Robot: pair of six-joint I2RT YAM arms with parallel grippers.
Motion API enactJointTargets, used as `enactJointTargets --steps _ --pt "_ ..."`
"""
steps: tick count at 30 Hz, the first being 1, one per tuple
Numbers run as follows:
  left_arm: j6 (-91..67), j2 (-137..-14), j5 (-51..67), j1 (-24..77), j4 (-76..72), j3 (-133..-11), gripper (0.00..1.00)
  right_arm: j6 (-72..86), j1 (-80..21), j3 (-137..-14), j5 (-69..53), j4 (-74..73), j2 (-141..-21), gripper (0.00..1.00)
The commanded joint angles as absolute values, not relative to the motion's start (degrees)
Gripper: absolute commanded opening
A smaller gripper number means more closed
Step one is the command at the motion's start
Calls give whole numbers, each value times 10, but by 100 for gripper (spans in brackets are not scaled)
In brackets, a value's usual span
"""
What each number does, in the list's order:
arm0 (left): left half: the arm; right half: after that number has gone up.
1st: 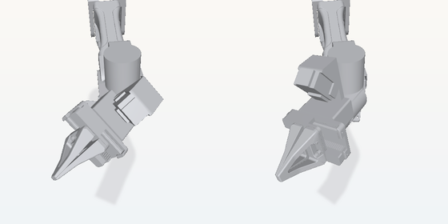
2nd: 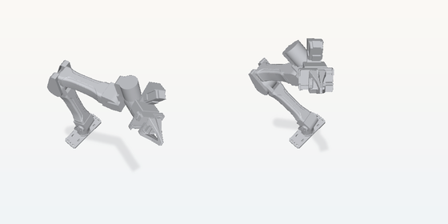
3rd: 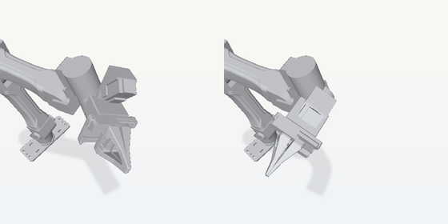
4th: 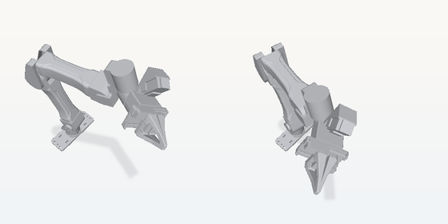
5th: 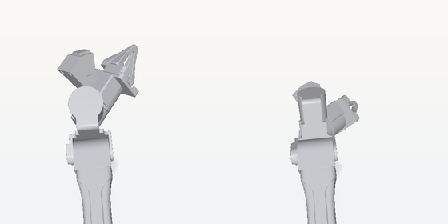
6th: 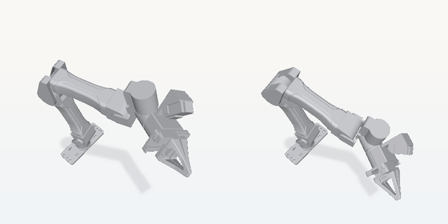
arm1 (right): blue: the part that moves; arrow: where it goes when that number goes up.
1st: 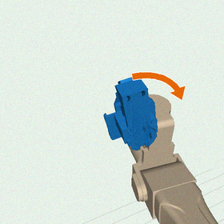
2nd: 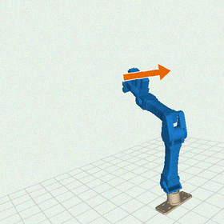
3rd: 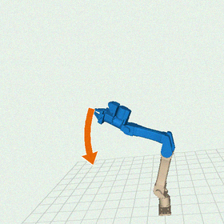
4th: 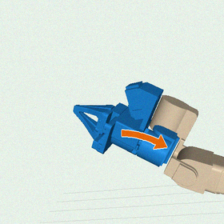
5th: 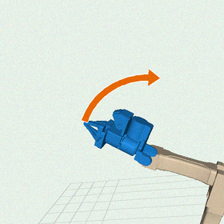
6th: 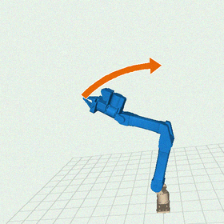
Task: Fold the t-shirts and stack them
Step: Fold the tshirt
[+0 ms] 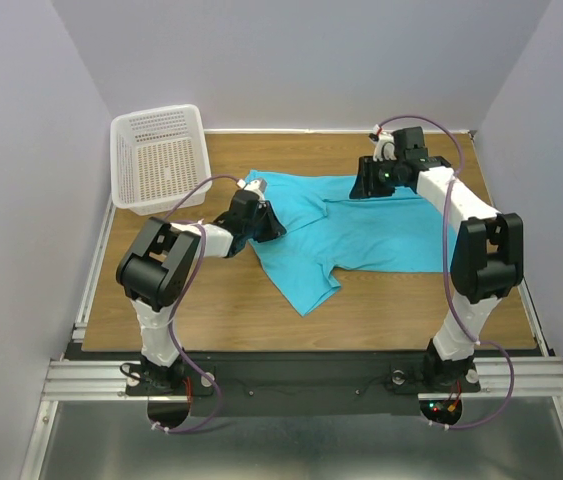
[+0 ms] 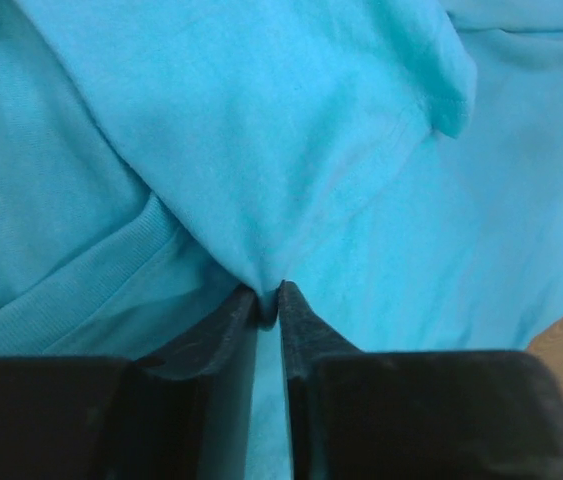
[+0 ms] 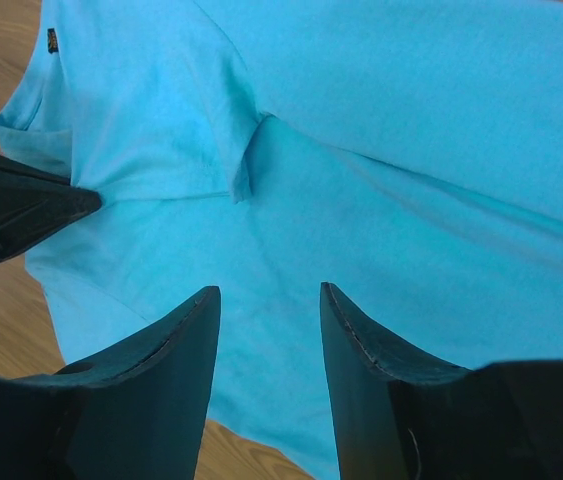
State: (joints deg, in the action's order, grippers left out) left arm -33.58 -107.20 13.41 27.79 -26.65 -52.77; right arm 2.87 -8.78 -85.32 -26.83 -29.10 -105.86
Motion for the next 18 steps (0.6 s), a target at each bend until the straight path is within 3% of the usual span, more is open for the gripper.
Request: enactJointTargets --steps 1,13,18 --pt "-349 -1041 173 280 -272 -534 14 34 -83 -847 -279 -266 -1027 50" --pt "-467 -1050 295 257 -309 -537 9 36 -78 -840 -285 -262 -1019 50" --pt "-507 -1061 331 238 -336 -530 19 38 -76 -839 -287 -260 -1019 50"
